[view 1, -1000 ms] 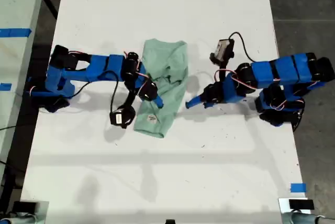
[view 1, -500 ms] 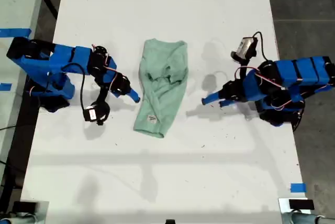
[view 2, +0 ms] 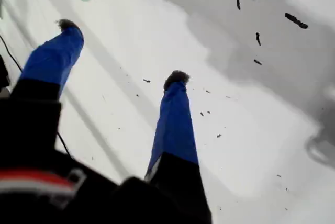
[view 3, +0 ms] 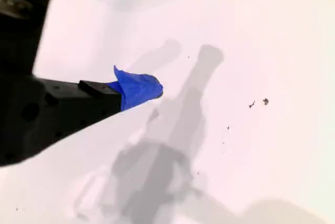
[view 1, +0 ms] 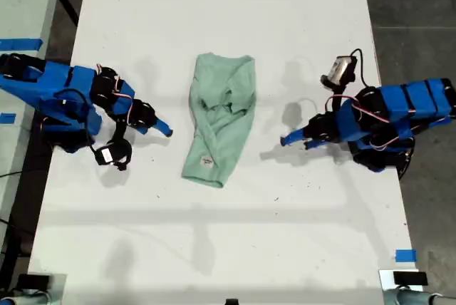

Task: Fold tshirt

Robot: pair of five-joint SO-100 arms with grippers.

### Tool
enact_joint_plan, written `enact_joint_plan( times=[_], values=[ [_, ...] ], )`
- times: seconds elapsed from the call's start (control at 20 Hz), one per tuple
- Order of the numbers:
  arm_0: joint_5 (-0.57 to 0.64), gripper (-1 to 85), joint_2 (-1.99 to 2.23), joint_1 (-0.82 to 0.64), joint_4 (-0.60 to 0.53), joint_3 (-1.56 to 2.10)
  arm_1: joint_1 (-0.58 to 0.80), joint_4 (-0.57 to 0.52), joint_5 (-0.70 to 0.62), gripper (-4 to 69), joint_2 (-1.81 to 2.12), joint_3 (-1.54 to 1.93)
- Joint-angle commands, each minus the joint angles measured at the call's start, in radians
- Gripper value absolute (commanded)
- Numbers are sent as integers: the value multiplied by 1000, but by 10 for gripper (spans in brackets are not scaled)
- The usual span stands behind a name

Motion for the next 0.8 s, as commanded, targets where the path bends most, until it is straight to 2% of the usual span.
enact_joint_plan(
  times=[0.0, 0.1, 0.35, 0.65, 0.75],
  values=[
    [75, 244, -232, 40, -6, -295, -26, -118, -46, 303, -278, -213],
    [115, 246, -451, 51, -3, -509, -40, -172, -69, 307, -535, -391],
    [147, 258, -851, 97, 26, -896, -64, -155, -95, 312, -1066, -851],
    [67, 272, -1058, 127, -3, -940, -64, -129, -120, 312, -1571, -1302],
    [61, 253, -1123, 127, -34, -956, -57, -135, -123, 306, -1674, -1378]
  ],
)
